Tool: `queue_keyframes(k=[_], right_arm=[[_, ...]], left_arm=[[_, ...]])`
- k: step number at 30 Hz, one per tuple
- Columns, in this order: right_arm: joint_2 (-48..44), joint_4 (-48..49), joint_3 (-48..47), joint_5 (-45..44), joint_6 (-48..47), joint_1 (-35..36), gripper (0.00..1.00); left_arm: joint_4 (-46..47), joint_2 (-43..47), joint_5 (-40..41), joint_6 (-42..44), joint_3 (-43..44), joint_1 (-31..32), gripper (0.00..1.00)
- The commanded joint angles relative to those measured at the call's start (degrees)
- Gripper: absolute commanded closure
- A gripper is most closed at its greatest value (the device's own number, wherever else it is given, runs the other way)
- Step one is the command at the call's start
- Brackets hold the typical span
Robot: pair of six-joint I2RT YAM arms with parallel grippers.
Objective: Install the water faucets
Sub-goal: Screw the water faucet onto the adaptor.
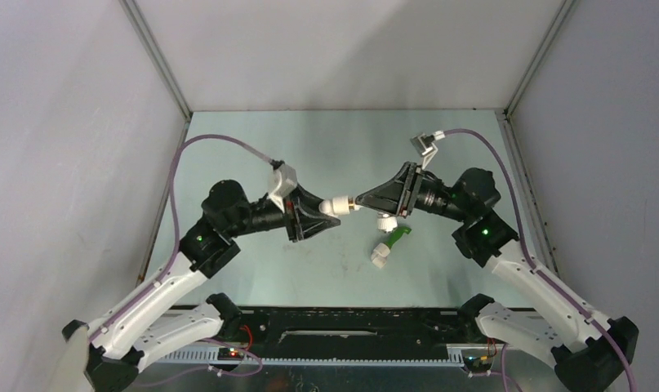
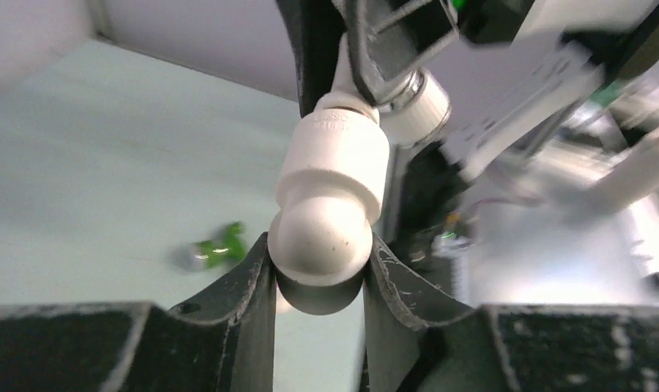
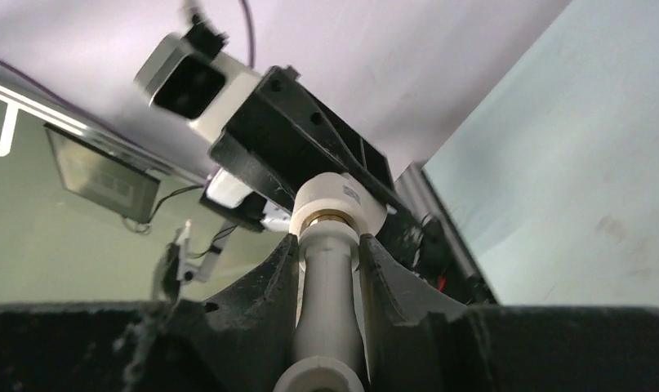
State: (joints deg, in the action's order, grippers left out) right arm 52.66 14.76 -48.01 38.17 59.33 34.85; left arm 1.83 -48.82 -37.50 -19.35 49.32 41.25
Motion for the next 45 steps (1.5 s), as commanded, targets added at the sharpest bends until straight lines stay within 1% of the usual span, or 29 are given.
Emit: queue_keyframes(k=[1,4,5,8,10,11,12,13,15,17,19,22,23,26,27,28,29,31,32,33,34,36,38,40,43,45], right_arm=[[5.7,-4.0,-2.58,6.56,11.85,0.22,1.0],[8.4,-4.31,-2.58,10.08,15.02,0.63,1.0],[8.82,-4.88,-2.55,10.11,15.3,0.85,1.0],[9.29,-6.99,-2.53,9.07,15.68,1.37,1.0],[9.39,-7.73,-2.51,8.5,15.88,1.44,1.0],[9.46,-7.95,-2.57,8.35,16.04,1.4,1.0],[9.52,-8.11,-2.53,8.18,16.07,1.29,1.0],[9.6,-8.27,-2.58,8.07,16.12,1.4,1.0],[9.83,-8.64,-2.53,7.97,16.16,1.36,1.0],[9.97,-9.57,-2.57,7.77,16.08,1.29,1.0],[10.19,-10.09,-2.53,7.39,16.2,1.25,1.0],[10.67,-9.51,-2.53,7.34,17.18,1.16,1.0],[10.79,-9.3,-2.52,7.35,17.48,1.18,1.0],[10.88,-8.82,-2.53,7.27,17.76,0.96,1.0],[10.86,-8.76,-2.53,7.27,17.64,0.84,1.0],[10.8,-8.74,-2.53,7.21,17.47,0.71,1.0],[10.71,-8.67,-2.52,7.18,17.11,0.59,1.0],[10.29,-8.4,-2.53,7.1,16.25,0.26,1.0],[9.96,-8.09,-2.51,6.9,15.26,0.08,1.0],[9.59,-8.07,-2.53,6.65,14.57,-0.1,1.0],[9.06,-8.15,-2.53,6.34,13.81,-0.42,1.0],[7.85,-8.56,-2.53,5.86,11.96,-1.22,1.0],[6.42,-9.83,-2.53,5.13,9.92,-2.22,1.0],[4.73,-10.97,-2.53,4.47,7.78,-3.23,1.0],[2.29,-12.22,-2.53,3.49,3.59,-4.37,1.0],[0.46,-12.47,-2.53,2.78,-0.67,-4.74,1.0]], left_arm=[[-8.6,3.23,0.15,43.0,2.39,5.93,1.0],[-16.67,3.48,5.8,60.54,4.57,8.67,1.0],[-19.46,3.12,8.9,65.73,5.78,9.83,1.0],[-25.56,1.44,21.74,79.0,9.04,15.31,1.0],[-27.41,0.94,30.14,87.91,9.33,19.6,1.0],[-26.86,1.16,34.24,92.99,8.69,21.8,1.0],[-25.22,1.47,37.79,95.84,7.75,23.5,1.0],[-22.62,1.85,41.43,97.18,6.71,25.02,1.0],[-17.93,2.88,44.96,98.49,5.33,27.0,1.0],[-15.19,3.77,49.44,102.51,4.11,29.5,1.0],[-11.47,4.37,55.38,109.11,1.66,32.2,1.0],[-2.61,4.23,63.18,121.09,-3.75,36.08,1.0],[-1.12,3.79,65.27,123.93,-3.95,36.94,1.0],[-0.67,3.01,69.21,125.87,-3.16,39.19,1.0],[-0.82,2.99,69.3,125.82,-2.85,39.41,0.99],[-0.86,3.08,69.42,125.64,-2.69,39.48,0.95],[-0.88,3.22,69.5,125.4,-2.53,39.56,0.81],[-1.41,3.81,69.67,123.61,-2.12,39.55,0.41],[-1.44,4.35,69.73,122.47,-2.23,39.56,0.14],[-2.3,4.89,69.31,120.44,-2.18,39.53,0.02],[-4.03,5.39,69.43,117.63,-1.82,39.56,0.01],[-7.04,6.73,69.72,111.13,-1.18,39.57,0.0],[-11.54,8.33,69.83,103.3,-0.46,39.56,0.0],[-15.14,10.24,69.42,93.67,-0.11,39.4,0.0],[-16.4,13.73,68.61,76.33,-0.7,39.01,0.0],[-18.52,15.29,64.7,60.45,0.51,37.11,0.0]])
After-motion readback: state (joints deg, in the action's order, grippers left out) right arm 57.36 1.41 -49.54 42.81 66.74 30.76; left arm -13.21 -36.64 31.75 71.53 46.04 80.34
